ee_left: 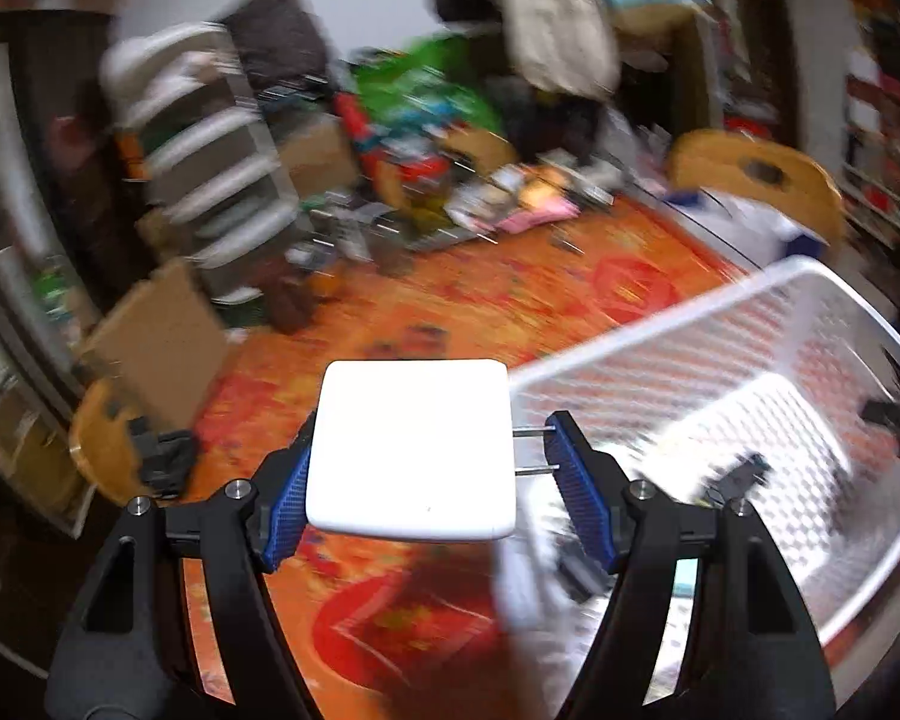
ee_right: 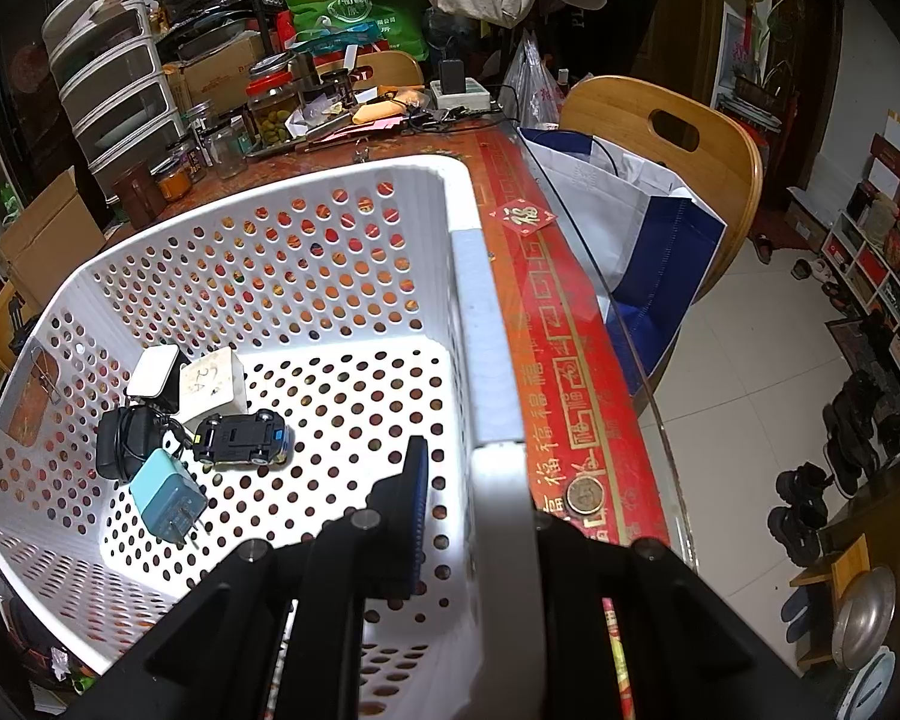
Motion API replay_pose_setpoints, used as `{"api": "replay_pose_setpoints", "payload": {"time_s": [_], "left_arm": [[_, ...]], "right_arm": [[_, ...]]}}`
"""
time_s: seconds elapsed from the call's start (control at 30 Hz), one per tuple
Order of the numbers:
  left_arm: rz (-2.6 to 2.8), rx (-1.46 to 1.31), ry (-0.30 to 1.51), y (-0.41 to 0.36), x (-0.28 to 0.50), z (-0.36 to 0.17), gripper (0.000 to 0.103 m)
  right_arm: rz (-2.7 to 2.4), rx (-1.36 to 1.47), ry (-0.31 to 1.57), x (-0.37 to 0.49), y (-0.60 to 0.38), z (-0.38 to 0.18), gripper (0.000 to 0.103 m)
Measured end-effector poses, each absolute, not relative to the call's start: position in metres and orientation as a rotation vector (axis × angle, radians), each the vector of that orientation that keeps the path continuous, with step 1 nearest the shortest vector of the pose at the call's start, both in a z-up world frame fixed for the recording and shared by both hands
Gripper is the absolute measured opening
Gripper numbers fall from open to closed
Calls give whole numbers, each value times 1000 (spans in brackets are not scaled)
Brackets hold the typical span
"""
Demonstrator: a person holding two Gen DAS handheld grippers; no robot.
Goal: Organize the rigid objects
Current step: 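Carry the large white charger into the basket and open the left tool, then grasp the white charger lying on the tablecloth with the left tool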
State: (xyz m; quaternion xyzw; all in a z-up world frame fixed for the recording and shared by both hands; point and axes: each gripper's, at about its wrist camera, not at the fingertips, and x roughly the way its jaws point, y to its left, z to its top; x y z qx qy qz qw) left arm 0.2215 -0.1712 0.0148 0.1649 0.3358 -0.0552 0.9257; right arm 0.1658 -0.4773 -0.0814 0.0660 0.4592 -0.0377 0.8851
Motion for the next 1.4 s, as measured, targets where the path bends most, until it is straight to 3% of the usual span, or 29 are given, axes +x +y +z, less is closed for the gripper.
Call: {"api": "replay_pose_setpoints", "payload": {"time_s": [0.27,0.4,0.77,0.87,0.9,1.13,1.2,1.27,1.4], "left_arm": [[-297,460,936,-251,248,-22,69],[-404,423,1149,-268,275,-48,69],[-407,480,1317,-283,295,-91,70],[-419,477,1300,-277,294,-88,78],[-428,468,1283,-273,293,-83,82],[-493,231,1075,-179,274,-3,85],[-416,168,975,-129,271,17,103],[-327,142,929,-88,277,18,103],[-176,100,1082,-19,321,-39,103]], "right_arm": [[-75,141,954,168,-474,-80,14],[-74,139,955,168,-474,-80,14],[-67,143,958,168,-476,-81,14],[-67,143,959,168,-476,-81,14],[-67,142,959,168,-476,-81,14],[-69,143,967,169,-476,-82,14],[-73,141,971,171,-476,-83,14],[-77,137,974,171,-476,-83,14],[-76,138,978,171,-477,-83,14]]}}
